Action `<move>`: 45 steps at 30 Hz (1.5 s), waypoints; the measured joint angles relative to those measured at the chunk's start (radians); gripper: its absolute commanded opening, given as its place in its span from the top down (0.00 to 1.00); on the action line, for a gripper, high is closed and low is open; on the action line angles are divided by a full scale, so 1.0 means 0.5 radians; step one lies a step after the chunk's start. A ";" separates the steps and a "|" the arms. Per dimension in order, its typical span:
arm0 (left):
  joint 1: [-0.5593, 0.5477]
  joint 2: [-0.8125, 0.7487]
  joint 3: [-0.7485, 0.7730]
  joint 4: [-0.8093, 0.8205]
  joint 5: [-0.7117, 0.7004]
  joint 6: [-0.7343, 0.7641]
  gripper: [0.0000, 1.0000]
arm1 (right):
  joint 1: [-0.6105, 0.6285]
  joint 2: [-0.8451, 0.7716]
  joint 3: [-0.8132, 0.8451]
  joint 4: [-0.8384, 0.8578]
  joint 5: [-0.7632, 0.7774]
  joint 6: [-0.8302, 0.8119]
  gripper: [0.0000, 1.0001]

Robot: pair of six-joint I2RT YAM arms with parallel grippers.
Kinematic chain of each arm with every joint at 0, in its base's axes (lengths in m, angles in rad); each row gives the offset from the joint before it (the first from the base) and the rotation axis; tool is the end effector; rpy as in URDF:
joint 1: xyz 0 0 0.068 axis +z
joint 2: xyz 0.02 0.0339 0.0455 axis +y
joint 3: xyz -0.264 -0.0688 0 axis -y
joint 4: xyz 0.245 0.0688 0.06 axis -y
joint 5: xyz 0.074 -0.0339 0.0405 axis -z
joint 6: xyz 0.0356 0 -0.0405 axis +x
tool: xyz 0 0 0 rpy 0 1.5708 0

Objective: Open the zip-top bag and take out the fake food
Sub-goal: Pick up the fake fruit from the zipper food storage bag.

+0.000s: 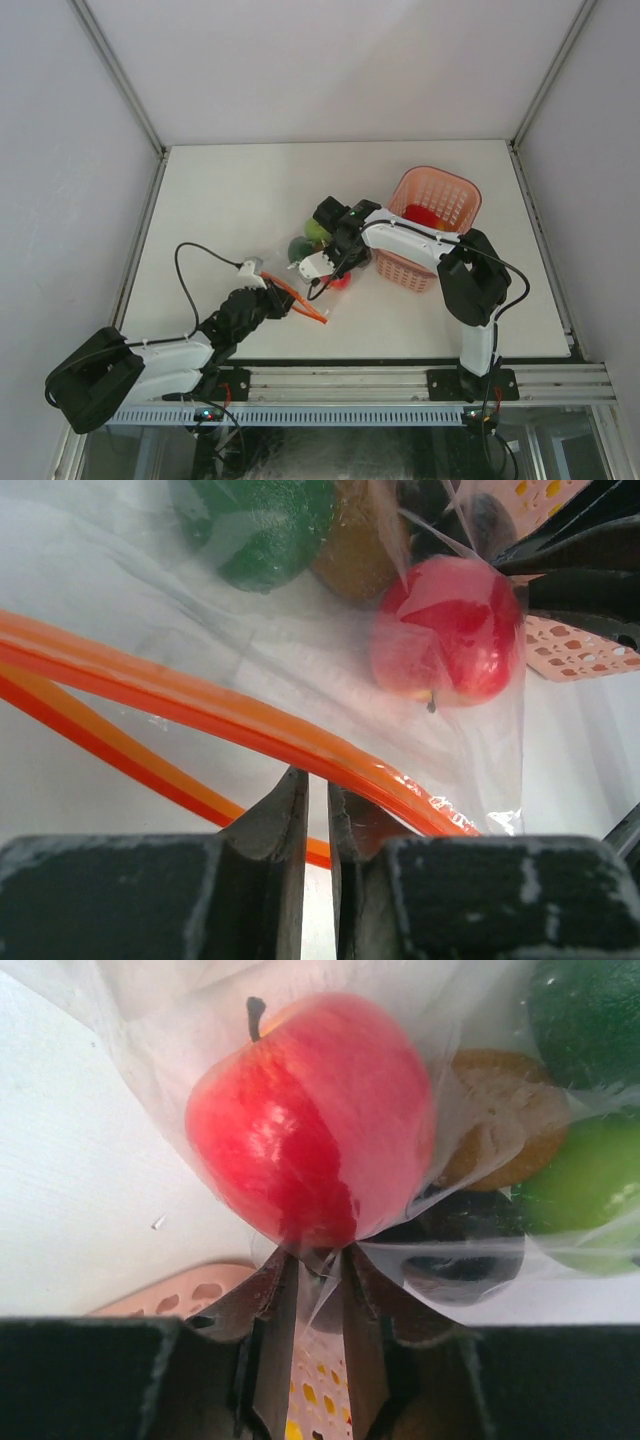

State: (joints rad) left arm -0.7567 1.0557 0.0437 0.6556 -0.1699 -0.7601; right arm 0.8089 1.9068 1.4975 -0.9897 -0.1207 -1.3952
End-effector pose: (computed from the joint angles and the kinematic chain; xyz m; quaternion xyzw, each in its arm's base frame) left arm 0.1299 -0.1144 0.1293 -0.0498 0.8182 -0.3404 0.4606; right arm 0.2553 0.2738 0.2125 -0.8896 0.4447 0.0328 0.0993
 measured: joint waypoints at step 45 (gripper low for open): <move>0.002 0.467 0.115 0.445 0.259 0.000 0.00 | -0.017 0.010 -0.001 0.120 -0.977 0.375 0.80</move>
State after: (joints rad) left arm -0.7559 1.2892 0.1013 0.8780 -0.0402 -0.7601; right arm 0.8005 1.9118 1.4971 -0.9298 -0.6090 -1.2079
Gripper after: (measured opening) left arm 0.990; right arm 0.198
